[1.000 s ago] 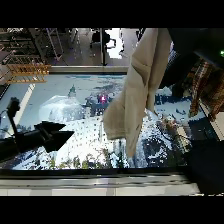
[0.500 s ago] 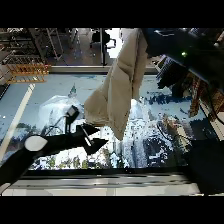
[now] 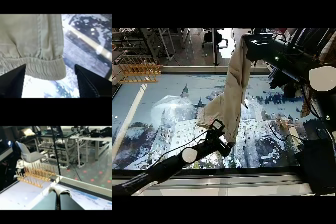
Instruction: Fold the clothes and pants, and hang the long-sleeved shirts on hangers.
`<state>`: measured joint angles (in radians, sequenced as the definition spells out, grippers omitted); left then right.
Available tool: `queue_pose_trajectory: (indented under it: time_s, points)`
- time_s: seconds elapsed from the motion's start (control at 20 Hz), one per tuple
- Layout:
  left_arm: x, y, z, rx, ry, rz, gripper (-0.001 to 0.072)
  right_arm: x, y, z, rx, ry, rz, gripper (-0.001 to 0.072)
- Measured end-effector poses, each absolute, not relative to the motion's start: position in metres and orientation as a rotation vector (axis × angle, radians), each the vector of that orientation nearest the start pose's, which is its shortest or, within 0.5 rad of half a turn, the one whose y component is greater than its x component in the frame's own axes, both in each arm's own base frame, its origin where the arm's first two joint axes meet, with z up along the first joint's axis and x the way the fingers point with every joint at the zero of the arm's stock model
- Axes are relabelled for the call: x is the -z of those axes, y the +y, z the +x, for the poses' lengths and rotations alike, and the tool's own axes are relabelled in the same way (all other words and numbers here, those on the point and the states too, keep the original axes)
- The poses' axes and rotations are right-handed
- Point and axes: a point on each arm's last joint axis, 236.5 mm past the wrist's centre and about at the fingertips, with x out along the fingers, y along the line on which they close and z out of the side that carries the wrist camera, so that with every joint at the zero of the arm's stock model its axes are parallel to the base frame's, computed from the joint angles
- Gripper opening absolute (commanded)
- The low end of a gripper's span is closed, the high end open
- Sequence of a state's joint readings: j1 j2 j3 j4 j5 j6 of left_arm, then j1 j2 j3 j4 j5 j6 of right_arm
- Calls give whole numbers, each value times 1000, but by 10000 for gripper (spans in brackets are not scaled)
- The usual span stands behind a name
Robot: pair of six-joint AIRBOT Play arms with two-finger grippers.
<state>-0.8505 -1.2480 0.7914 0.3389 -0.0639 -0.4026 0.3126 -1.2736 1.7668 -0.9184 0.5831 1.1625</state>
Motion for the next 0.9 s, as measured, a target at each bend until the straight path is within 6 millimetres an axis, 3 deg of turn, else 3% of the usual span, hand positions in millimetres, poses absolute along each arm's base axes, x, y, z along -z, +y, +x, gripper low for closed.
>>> queue_pose_trajectory:
  time_s: [0.25,0.6,0.8,0.9]
  points:
    - [-29,-398,332,817,445,154,699,-402,240,453,-665,53,125,12]
    - [-33,-434,314,873,423,163,683,-401,243,453,-650,39,74,12]
    - [-28,-428,326,776,431,113,681,-404,242,453,-645,28,70,12]
    - [-17,-422,333,720,446,101,600,-405,243,453,-647,25,71,12]
